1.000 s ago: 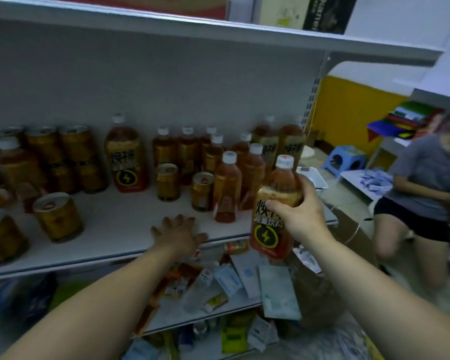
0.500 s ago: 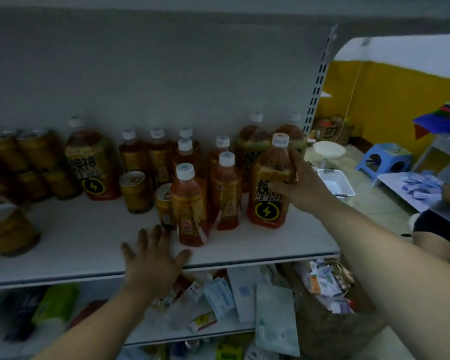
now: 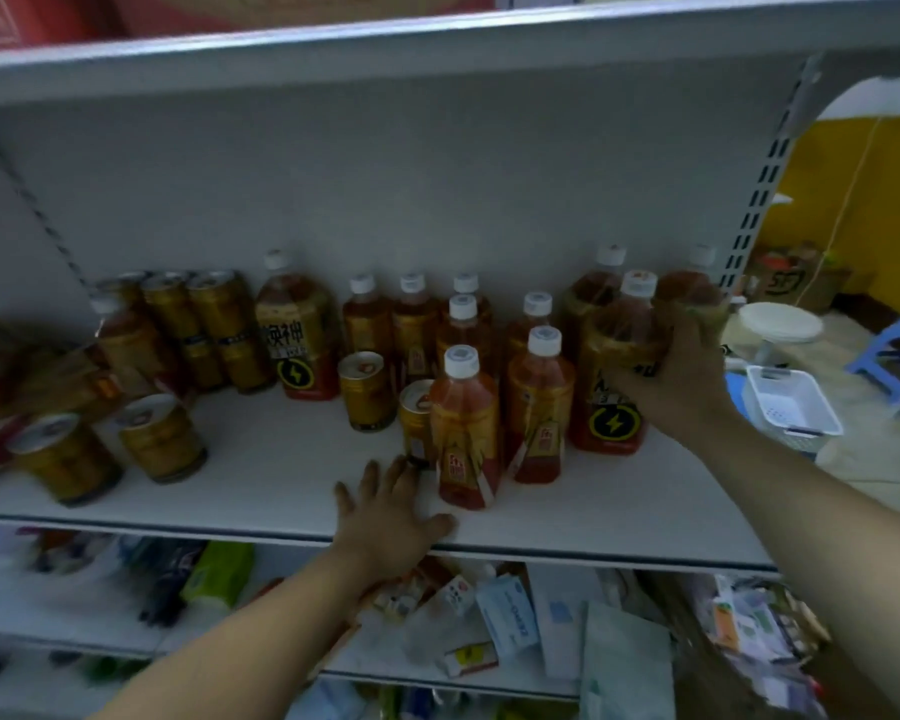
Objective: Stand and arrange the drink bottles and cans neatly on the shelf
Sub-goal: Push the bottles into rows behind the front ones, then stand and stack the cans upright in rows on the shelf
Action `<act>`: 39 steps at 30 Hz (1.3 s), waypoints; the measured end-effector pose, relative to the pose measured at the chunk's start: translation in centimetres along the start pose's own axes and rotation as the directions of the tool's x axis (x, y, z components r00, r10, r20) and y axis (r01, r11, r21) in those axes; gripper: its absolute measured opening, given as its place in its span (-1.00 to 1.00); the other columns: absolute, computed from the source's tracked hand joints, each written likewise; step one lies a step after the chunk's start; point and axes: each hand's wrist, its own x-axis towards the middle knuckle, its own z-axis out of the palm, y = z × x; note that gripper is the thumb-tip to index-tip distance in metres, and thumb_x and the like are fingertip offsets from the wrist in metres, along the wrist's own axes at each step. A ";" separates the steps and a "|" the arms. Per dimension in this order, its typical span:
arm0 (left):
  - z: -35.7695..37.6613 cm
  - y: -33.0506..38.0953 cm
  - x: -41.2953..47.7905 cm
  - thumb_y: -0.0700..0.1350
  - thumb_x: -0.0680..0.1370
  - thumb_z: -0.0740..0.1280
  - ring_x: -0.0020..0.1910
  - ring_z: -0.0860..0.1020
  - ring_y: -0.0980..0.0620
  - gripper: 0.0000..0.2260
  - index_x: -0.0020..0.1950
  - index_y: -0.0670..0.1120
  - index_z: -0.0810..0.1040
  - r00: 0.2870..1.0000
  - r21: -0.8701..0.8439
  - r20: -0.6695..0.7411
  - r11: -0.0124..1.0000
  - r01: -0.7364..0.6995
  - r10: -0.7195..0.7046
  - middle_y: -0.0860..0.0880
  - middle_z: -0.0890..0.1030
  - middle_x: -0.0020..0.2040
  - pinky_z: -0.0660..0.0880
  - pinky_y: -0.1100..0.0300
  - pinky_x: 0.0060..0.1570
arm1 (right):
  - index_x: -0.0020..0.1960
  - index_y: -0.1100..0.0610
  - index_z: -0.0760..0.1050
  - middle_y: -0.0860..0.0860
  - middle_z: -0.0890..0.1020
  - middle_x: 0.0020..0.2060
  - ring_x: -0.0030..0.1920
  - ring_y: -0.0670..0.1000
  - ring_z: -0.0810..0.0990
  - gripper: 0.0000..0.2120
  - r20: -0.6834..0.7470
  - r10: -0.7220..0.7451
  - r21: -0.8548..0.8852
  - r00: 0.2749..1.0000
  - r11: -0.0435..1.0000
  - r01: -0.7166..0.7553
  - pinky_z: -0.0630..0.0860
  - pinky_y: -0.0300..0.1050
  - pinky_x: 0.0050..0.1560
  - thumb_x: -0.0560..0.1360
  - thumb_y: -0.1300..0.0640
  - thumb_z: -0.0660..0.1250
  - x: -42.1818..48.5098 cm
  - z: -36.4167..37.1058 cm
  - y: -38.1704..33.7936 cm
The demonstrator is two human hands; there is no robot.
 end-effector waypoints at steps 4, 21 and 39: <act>-3.3 -0.7 0.1 0.21 0.42 0.33 0.43 0.28 -0.06 -0.26 0.51 0.03 0.13 0.978 -0.441 -0.206 0.892 -0.096 0.004 -0.02 0.27 0.48 0.27 -0.04 0.38 | 0.32 0.15 0.39 0.13 0.48 0.19 0.23 0.05 0.37 -0.40 -0.085 -0.271 -0.028 0.959 0.963 0.269 0.25 -0.16 0.16 0.41 -0.17 0.37 -2.9 0.9 -5.6; -8.0 -1.2 5.2 0.21 0.28 0.51 0.35 0.42 0.01 -0.23 0.43 0.11 0.33 0.751 -0.229 -0.321 0.722 -0.653 0.577 0.04 0.46 0.36 0.38 0.04 0.34 | 0.43 -0.21 0.29 0.00 0.06 0.55 0.54 0.11 -0.01 -0.21 0.176 -0.047 -0.281 0.983 0.955 0.096 0.08 0.22 0.47 0.30 -0.55 0.02 -6.0 6.3 -10.1; -7.6 -10.1 2.7 -0.17 0.50 0.38 0.09 0.38 0.06 -0.56 0.34 -0.02 0.35 0.911 -0.417 -0.203 0.810 -0.412 0.359 0.06 0.31 0.19 0.32 0.28 0.01 | 0.42 -0.01 0.33 0.09 0.15 0.54 0.54 0.16 0.04 -0.27 0.027 -0.029 -0.297 0.999 0.954 0.036 0.06 0.21 0.48 0.36 -0.36 0.27 -6.8 7.2 -13.2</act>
